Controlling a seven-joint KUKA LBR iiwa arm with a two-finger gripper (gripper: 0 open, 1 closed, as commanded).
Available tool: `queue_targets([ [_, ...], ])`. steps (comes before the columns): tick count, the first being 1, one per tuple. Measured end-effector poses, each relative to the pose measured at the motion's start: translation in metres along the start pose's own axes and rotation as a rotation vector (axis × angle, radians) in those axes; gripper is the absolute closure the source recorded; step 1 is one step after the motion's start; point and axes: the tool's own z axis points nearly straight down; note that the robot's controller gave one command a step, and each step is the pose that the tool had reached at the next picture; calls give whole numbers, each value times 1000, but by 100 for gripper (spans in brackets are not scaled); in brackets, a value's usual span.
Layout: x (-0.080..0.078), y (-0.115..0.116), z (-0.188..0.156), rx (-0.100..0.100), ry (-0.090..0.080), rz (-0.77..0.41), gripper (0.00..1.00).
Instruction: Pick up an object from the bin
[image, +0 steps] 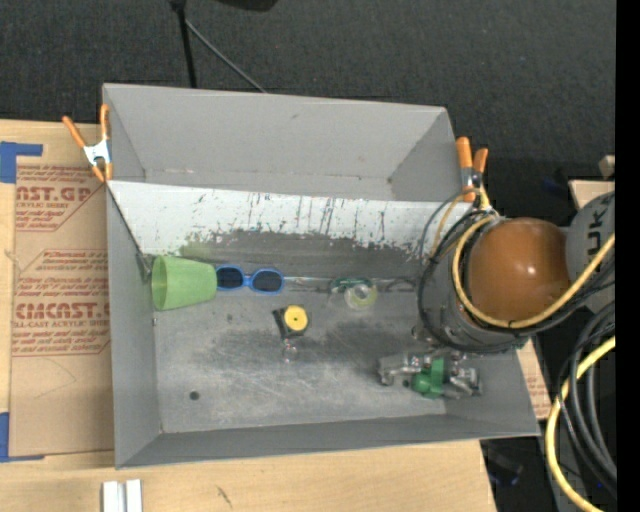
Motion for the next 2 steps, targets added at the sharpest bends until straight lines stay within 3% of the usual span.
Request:
queue_targets([
  [1, 3, -2, -1, 4, 4, 4, 100],
  [2, -20, 3, -162, 12, 3, -15, 100],
])
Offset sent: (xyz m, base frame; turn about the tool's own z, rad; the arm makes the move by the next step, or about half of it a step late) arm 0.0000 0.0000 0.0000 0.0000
